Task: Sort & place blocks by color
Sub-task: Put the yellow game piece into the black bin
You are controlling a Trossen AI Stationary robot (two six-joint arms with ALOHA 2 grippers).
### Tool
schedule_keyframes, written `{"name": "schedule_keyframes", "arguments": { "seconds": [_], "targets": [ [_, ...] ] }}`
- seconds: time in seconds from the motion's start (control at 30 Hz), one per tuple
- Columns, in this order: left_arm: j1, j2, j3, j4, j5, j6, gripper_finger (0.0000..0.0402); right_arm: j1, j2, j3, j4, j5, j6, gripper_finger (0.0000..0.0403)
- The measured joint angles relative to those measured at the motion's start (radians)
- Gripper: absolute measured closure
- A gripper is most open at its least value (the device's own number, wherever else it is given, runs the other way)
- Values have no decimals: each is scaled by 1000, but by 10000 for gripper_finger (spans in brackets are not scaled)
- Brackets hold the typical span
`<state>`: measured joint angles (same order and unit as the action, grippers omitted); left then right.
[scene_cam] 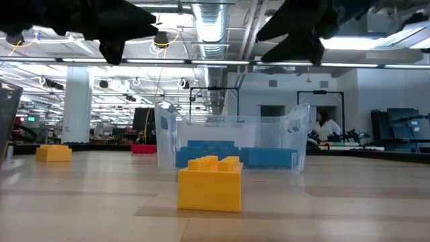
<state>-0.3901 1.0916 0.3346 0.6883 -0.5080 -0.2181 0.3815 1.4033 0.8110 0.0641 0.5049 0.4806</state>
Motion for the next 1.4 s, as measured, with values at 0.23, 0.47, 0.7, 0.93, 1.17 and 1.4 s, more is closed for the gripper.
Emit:
{"name": "schedule_keyframes", "arguments": {
  "seconds": [0.23, 0.47, 0.7, 0.93, 1.17, 1.4],
  "targets": [
    [24, -11, 358, -1041, 53, -162, 304, 30, -32, 0, 7, 71, -43, 102],
    [83, -14, 518, -1591, 197, -315, 245, 31, -23, 0, -3, 72, -45, 101],
    [115, -10, 493, -1764, 305, -356, 146, 31, -24, -1, 12, 73, -45, 101],
    [180, 9, 431, -1751, 333, -318, 105, 22, -24, -1, 39, 74, -48, 101],
    [236, 136, 405, -1717, 352, -194, 112, 14, -24, -1, 55, 74, -63, 101],
    [284, 309, 405, -1725, 371, -4, 113, 15, -24, -1, 52, 74, -72, 101]
  ]
}}
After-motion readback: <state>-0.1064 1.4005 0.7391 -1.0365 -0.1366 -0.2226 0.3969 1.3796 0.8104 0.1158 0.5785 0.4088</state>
